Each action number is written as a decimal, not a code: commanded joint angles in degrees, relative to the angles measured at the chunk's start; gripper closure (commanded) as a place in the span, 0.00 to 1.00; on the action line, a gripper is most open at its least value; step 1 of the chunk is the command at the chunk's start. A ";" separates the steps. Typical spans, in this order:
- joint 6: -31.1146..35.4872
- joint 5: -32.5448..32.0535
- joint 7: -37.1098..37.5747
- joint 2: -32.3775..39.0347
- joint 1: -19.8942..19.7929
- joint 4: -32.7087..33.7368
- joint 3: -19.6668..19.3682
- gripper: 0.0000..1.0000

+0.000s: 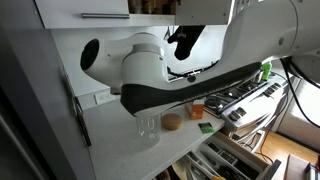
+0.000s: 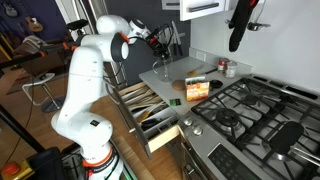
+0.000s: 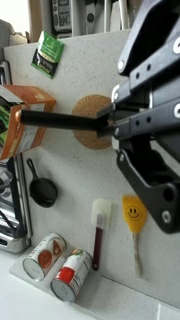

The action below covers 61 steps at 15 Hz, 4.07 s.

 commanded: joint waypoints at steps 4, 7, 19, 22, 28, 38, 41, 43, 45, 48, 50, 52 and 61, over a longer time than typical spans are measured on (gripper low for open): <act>-0.48 2.69 -0.02 1.75 -0.21 1.99 -0.34 0.96; -0.35 3.06 0.15 1.69 -0.17 2.15 -0.40 0.58; -1.27 4.70 6.70 -1.06 -0.81 2.65 -0.10 0.00; -2.62 5.64 15.84 -3.17 -0.54 2.23 -0.60 0.00; -2.08 4.60 14.35 -2.26 0.02 3.85 -0.95 0.00; -2.35 13.96 27.18 -10.02 -6.44 6.08 -0.74 0.00; -0.02 17.00 33.51 -12.28 -8.24 5.98 -0.87 0.00; -1.03 14.84 30.79 -11.32 -7.57 6.92 -0.81 0.00; -0.86 15.32 31.84 -11.76 -7.91 6.93 -0.81 0.00; -0.80 15.40 32.44 -11.65 -7.91 6.93 -0.79 0.00; 0.59 16.75 34.86 -12.00 -8.48 7.92 -0.84 0.00; 3.00 18.01 37.45 -13.06 -9.25 8.89 -0.74 0.00; 9.90 19.59 46.92 -15.11 -12.32 12.56 -1.36 0.00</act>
